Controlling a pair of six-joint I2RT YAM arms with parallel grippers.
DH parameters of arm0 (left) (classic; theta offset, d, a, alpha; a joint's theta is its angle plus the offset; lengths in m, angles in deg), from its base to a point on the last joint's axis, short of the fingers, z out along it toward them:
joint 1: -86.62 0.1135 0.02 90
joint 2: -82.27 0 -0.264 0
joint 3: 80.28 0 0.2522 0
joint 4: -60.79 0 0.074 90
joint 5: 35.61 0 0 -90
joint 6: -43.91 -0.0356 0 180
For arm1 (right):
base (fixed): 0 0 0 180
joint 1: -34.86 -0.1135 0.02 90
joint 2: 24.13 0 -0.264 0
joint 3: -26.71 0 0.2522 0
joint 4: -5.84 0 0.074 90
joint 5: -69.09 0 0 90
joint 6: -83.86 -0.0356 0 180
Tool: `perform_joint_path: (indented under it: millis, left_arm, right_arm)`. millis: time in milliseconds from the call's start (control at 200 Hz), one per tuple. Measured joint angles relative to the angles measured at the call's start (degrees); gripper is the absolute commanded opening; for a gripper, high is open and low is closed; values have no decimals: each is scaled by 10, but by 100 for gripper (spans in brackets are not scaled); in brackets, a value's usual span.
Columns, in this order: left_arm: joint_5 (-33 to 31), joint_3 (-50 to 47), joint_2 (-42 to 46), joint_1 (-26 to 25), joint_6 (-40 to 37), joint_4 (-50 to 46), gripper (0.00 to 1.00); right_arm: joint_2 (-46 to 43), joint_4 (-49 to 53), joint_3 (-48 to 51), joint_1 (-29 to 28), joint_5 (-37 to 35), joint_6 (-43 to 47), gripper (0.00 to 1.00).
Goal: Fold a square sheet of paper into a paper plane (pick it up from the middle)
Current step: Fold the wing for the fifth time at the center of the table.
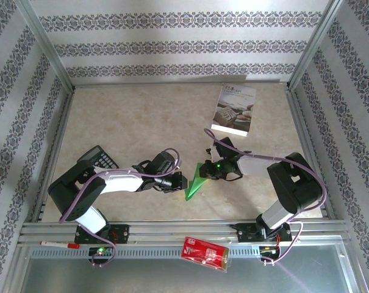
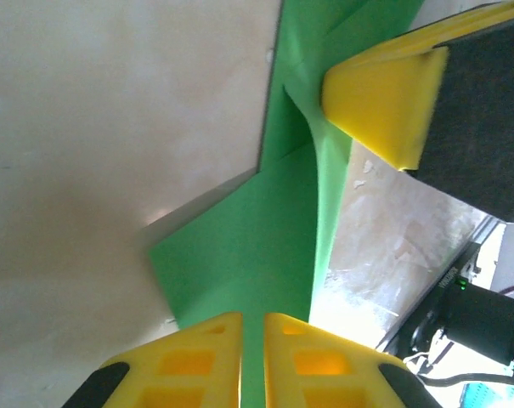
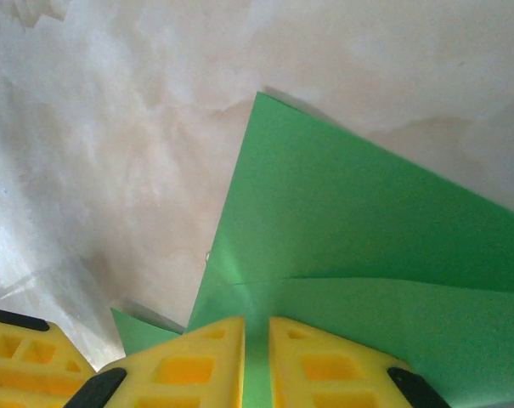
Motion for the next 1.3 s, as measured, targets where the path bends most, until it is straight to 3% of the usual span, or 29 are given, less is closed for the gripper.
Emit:
perform_joint_path:
  millis: [185, 365, 1299]
  left_arm:
    - [21, 0, -3, 0, 2, 41, 27]
    - [30, 15, -36, -4, -5, 44, 29]
    - [61, 85, -136, -23, -38, 66, 1]
  right_arm:
    - [-3, -4, 5, 0, 0, -2, 16]
    - [-3, -4, 5, 0, 0, -2, 16]
    - [-18, -17, 6, 4, 5, -30, 17]
